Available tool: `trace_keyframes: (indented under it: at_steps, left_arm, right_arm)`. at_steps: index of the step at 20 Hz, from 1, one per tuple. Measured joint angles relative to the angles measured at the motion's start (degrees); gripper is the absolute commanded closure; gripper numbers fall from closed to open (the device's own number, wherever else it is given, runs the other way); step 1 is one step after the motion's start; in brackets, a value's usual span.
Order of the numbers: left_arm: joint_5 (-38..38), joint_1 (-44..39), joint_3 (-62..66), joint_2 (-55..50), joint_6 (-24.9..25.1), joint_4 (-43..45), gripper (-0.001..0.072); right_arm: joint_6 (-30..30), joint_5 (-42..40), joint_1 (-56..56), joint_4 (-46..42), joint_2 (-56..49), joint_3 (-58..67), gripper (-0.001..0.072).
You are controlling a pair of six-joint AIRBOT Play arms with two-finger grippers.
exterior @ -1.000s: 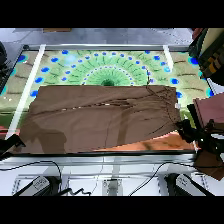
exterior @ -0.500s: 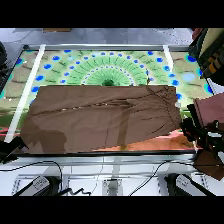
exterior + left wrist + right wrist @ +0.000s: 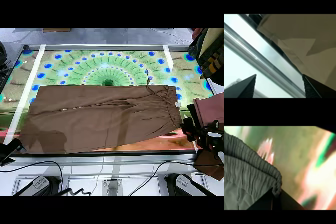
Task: Fold the clothes and pants, and hang the long-sleeved shirts on hangers.
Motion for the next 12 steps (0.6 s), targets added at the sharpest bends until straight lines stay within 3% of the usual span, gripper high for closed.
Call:
trace_keyframes:
  at_steps: [6, 8, 10, 12]
  left_arm:
    - [8.41, 8.33, -4.5, 0.15, 6.56, -12.11, 0.0067]
    - [11.87, 9.9, -6.95, 0.17, 8.66, -16.37, 0.0132]
    - [15.21, 10.75, -8.85, 0.31, 10.91, -20.44, 0.0148]
    - [19.21, 11.1, -10.03, 0.26, 12.61, -24.28, 0.0251]
  right_arm:
    - [0.09, 0.42, 0.0, 0.0, 0.0, 0.0, 0.0675]
    - [0.09, 0.5, 0.0, 0.0, 0.02, 0.0, 0.0675]
    - [0.09, 0.61, 0.0, 0.0, 0.07, 0.02, 0.0675]
    - [0.07, 0.96, 0.0, -0.15, 0.07, 0.22, 0.0675]
